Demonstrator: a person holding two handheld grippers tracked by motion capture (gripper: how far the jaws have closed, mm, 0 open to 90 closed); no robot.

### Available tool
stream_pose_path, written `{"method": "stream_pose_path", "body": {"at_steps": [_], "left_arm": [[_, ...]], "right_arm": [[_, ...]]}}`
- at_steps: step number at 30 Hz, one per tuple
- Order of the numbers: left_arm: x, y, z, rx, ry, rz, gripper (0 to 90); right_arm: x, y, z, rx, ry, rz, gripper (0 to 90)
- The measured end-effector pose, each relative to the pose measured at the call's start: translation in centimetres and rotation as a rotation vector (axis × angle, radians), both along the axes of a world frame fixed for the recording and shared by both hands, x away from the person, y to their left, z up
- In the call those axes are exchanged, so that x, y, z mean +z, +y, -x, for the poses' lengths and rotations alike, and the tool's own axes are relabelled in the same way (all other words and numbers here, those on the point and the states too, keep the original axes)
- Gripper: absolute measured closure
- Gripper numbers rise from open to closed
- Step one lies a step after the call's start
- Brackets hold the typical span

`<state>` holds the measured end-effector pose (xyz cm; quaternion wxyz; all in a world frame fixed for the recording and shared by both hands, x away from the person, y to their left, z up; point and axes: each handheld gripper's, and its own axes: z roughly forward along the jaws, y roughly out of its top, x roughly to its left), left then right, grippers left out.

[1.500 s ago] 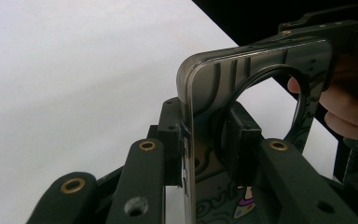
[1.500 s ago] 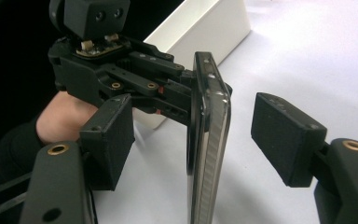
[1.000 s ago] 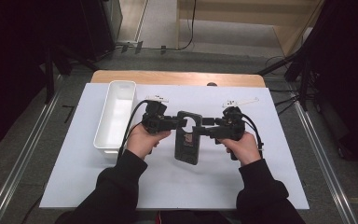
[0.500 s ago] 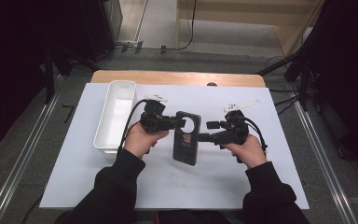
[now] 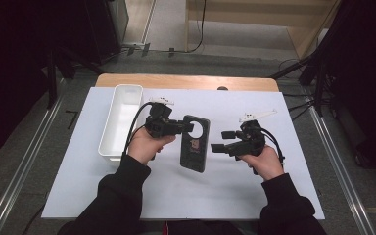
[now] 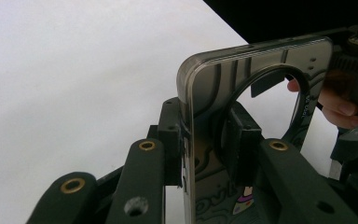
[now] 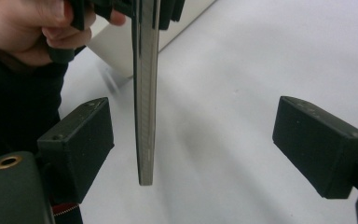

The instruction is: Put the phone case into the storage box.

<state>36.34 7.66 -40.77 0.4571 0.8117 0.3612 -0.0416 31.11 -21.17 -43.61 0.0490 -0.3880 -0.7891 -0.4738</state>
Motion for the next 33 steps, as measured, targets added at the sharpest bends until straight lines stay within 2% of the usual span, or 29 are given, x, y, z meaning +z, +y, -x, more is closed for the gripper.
{"method": "stream_pose_path", "body": {"at_steps": [9,11,18,33], "left_arm": [[0.3,0.2,0.2,-0.005,-0.012,0.007,71.0],[0.3,0.2,0.2,-0.005,-0.009,0.007,71.0],[0.4,0.3,0.2,-0.003,-0.007,0.008,70.9],[0.6,0.8,0.1,0.000,-0.010,0.014,70.9]], "right_arm": [[-0.5,-0.5,1.1,-0.019,0.007,0.019,11.6],[-0.6,-0.6,1.4,-0.017,-0.005,0.025,11.6],[-1.4,-0.7,2.5,-0.020,0.001,0.018,11.8],[-2.6,-1.1,3.8,-0.023,-0.010,0.036,11.8]]}}
